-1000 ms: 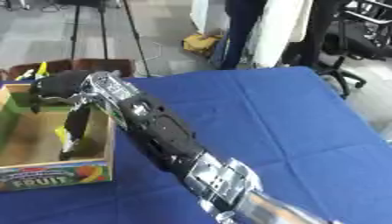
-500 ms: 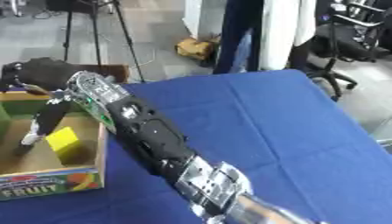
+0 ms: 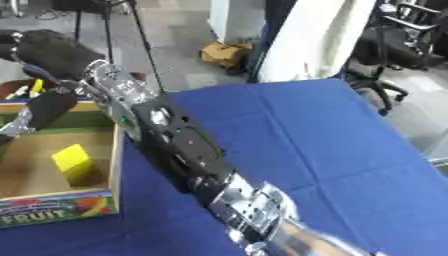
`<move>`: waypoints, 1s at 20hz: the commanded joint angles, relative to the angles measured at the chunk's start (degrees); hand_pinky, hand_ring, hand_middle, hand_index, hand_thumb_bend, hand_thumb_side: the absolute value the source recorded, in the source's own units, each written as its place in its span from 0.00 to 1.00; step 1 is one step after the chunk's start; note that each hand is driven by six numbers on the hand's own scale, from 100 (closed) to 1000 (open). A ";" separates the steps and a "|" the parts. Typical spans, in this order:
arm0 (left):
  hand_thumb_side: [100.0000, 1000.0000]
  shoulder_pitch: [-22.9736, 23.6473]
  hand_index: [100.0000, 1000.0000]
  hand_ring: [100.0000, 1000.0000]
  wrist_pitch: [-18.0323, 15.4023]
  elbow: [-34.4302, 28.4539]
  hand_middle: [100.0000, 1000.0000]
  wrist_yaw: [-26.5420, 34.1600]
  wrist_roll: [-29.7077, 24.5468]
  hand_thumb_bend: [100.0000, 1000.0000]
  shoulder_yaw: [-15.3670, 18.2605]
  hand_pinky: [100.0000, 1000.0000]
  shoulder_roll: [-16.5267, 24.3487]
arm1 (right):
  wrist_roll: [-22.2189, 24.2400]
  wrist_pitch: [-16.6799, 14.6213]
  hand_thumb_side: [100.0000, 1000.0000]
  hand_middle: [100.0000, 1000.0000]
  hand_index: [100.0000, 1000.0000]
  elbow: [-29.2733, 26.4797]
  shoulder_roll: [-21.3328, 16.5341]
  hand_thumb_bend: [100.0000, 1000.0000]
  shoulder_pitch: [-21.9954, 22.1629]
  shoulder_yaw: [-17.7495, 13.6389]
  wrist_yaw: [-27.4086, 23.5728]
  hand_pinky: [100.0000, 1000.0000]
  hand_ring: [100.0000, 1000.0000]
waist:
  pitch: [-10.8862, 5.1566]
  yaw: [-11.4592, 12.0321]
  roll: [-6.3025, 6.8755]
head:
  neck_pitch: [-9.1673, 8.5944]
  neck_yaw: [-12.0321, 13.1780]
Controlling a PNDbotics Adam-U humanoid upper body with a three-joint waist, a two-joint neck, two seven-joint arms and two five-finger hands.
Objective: Pick up objects on the table and place them in the box.
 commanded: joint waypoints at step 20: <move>0.62 0.08 0.57 0.35 0.35 -1.64 0.40 -0.67 1.68 0.07 1.19 0.29 0.96 | -12.46 23.14 1.00 0.72 0.78 -38.44 -20.58 0.33 15.21 -15.20 -36.85 0.74 0.89 | -2.08 -3.59 1.04 | 0.98 8.53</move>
